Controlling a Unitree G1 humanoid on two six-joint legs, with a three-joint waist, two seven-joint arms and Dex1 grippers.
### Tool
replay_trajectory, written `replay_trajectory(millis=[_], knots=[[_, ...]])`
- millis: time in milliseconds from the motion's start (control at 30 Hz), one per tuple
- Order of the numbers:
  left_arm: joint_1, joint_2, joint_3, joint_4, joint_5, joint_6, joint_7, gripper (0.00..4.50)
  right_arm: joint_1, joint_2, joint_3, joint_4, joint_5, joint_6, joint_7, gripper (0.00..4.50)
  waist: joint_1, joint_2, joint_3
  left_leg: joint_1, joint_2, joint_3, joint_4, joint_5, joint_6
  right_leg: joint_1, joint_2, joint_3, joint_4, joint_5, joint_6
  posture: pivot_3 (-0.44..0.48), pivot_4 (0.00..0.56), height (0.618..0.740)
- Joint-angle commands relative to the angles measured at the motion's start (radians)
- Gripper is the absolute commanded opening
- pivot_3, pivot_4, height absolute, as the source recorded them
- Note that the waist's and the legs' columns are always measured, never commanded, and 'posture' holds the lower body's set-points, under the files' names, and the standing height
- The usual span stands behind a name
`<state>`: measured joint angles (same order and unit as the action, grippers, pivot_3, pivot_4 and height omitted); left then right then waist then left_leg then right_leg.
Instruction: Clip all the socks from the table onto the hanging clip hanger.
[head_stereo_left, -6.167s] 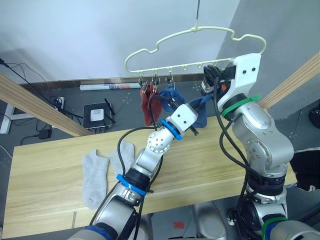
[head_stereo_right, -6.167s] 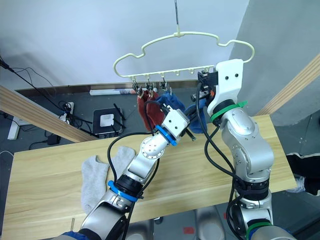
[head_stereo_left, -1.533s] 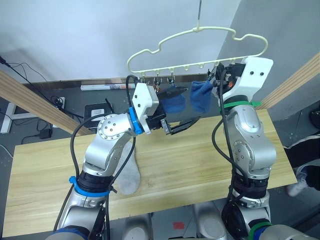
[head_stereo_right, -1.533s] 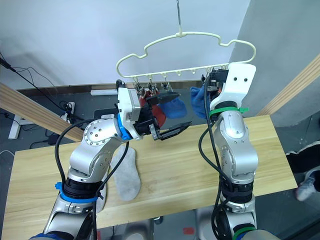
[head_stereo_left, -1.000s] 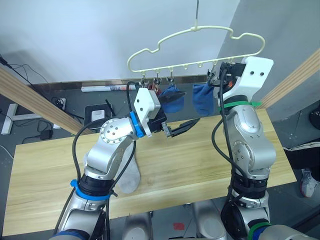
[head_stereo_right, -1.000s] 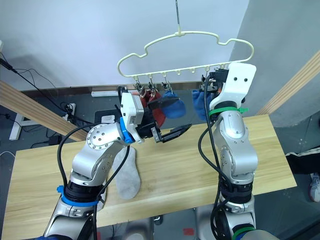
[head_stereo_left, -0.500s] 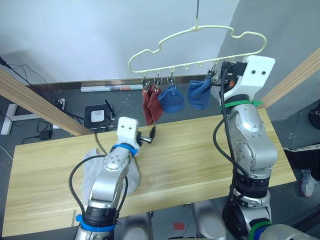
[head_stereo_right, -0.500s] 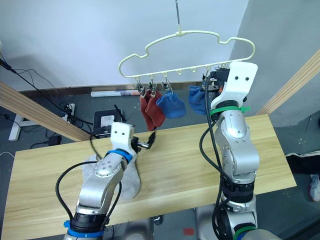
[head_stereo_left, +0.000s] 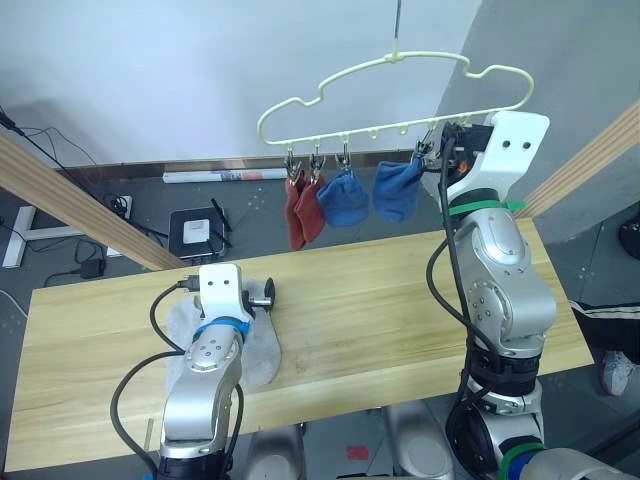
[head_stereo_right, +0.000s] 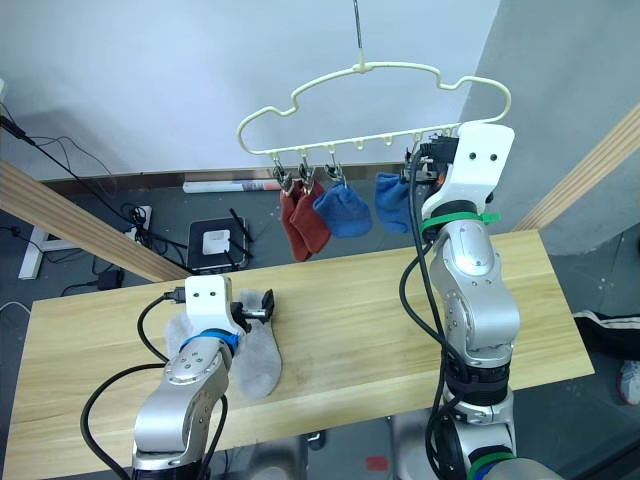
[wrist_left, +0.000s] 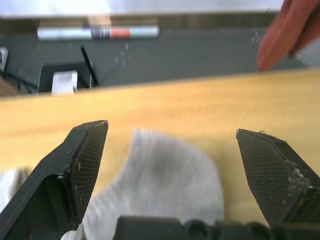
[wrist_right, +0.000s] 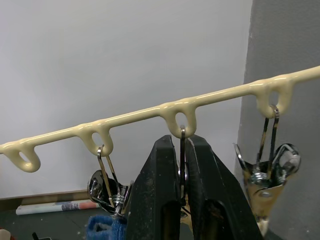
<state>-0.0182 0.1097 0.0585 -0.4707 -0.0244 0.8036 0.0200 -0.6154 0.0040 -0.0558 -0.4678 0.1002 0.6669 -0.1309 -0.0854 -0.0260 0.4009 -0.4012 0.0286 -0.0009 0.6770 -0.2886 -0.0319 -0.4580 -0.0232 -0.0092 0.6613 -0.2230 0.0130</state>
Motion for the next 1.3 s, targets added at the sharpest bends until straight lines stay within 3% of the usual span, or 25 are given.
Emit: replay_trajectory(millis=[33,367,467,733,833,1033,1300], knots=[[0.009,-0.010,0.016,-0.019,0.012,0.057,0.024,4.50,-0.011,0.000,0.004,-0.043,0.002,-0.005,0.006,0.01,0.000,0.000,0.000,0.000,0.000,0.000,0.000,0.000,0.000,0.000,0.000,0.000,0.000,0.000,0.000,-0.138,0.417,0.740],[-0.043,-0.011,0.012,0.099,-0.008,0.127,0.004,4.50,-0.014,0.003,0.010,-0.044,0.001,-0.001,0.007,0.01,0.000,0.000,0.000,0.000,0.000,0.000,0.000,0.000,0.000,0.000,0.000,0.000,0.000,0.000,0.000,-0.148,0.414,0.740],[-0.038,-0.012,0.012,0.126,-0.006,0.139,0.002,3.97,-0.015,0.001,0.011,-0.048,0.001,0.000,0.007,0.00,0.000,0.000,0.000,0.001,0.000,0.000,0.000,0.000,0.000,0.000,0.000,0.000,0.000,0.000,0.000,-0.155,0.410,0.740],[-0.027,-0.001,0.016,0.133,-0.008,0.135,-0.015,1.54,-0.014,-0.006,0.017,-0.050,-0.005,-0.002,0.010,0.00,-0.004,0.000,0.000,0.001,0.000,0.001,0.000,0.000,0.000,0.001,0.000,0.001,0.000,0.000,0.000,-0.157,0.409,0.740],[-0.026,0.008,0.020,0.136,-0.023,0.114,-0.037,0.89,-0.014,-0.007,0.017,-0.051,-0.005,-0.002,0.011,0.00,-0.004,0.000,0.000,0.001,0.001,0.001,0.000,0.000,0.000,0.001,0.001,0.001,0.000,0.000,0.001,-0.157,0.409,0.740],[-0.086,0.158,-0.145,0.165,-0.006,-0.220,-0.261,0.02,-0.014,-0.011,0.013,-0.053,-0.004,0.003,0.014,0.00,0.001,0.000,0.000,0.001,0.001,0.001,0.000,0.000,0.000,0.000,0.000,0.001,0.000,0.000,0.001,-0.160,0.410,0.740],[-0.320,0.218,-0.316,0.289,-0.054,-0.626,-0.615,0.01,-0.025,-0.012,0.004,-0.048,0.002,0.016,0.020,0.00,0.003,0.000,0.000,-0.001,0.000,0.001,-0.001,0.000,0.000,-0.001,-0.001,0.000,-0.003,0.003,-0.004,-0.160,0.408,0.740]])
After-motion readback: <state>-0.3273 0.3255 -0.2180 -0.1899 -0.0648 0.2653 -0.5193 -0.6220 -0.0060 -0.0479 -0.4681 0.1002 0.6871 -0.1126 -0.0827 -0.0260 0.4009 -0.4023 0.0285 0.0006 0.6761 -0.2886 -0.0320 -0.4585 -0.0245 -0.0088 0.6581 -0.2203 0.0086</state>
